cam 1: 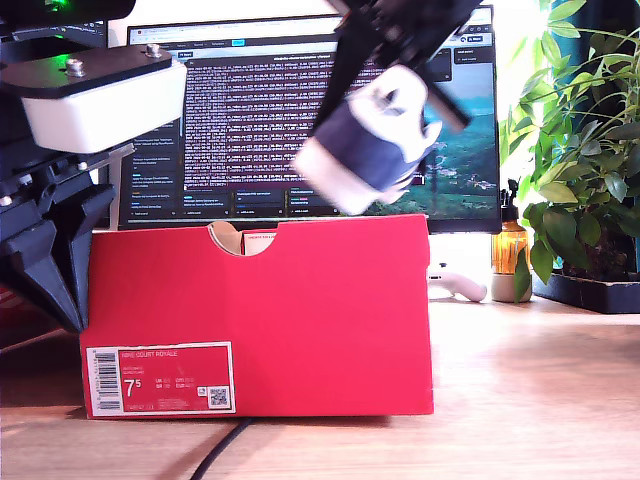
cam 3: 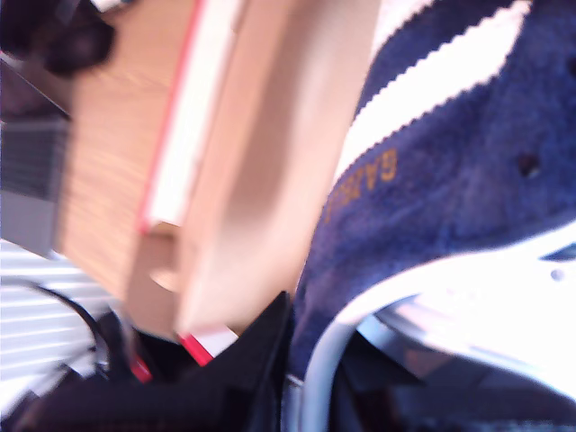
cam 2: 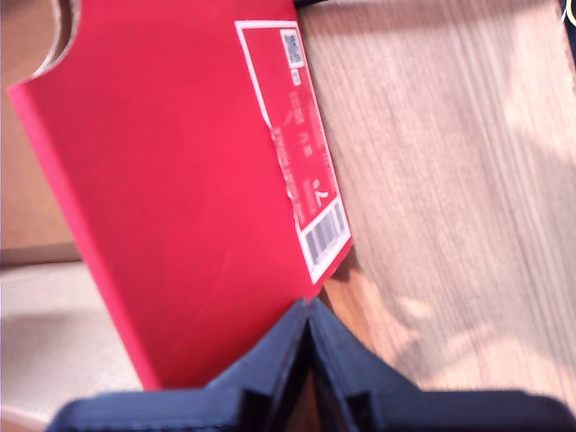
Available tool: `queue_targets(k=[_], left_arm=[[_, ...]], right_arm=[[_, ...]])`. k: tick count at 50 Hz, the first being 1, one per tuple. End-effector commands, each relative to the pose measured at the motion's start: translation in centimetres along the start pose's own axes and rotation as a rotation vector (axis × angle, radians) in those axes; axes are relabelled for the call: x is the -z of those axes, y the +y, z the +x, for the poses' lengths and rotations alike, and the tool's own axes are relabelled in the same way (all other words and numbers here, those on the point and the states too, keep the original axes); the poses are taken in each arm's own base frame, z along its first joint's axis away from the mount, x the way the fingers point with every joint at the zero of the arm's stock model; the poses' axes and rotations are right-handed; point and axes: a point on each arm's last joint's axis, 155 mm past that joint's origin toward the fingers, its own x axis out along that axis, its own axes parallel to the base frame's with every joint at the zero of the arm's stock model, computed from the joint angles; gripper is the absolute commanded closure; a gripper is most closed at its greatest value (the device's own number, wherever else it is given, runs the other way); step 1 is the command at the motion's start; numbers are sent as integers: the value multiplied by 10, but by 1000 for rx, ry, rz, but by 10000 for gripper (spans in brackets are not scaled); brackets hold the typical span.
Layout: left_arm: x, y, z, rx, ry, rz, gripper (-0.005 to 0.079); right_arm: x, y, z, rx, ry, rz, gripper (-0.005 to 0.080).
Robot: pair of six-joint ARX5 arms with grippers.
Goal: Pack the blue shoes by picking the first shoe and placing it inside the red shoebox, left side, then picking and rotating the second shoe and placing it in the shoebox
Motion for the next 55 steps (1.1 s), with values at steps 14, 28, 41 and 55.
queue_targets(k=[14, 28, 41, 55], left_arm=[[-2, -1, 2, 8, -5, 3, 762], [-2, -1, 2, 6, -5, 3, 762], [-2, 0, 2, 5, -5, 2, 762], [-2, 0, 2, 4, -6, 2, 762]], right_arm=[[3, 39, 37, -149, 22, 10, 765], [10, 33, 63, -171, 68, 61, 765], [24, 24, 92, -167, 126, 78, 765], [34, 13, 108, -147, 162, 93, 765]])
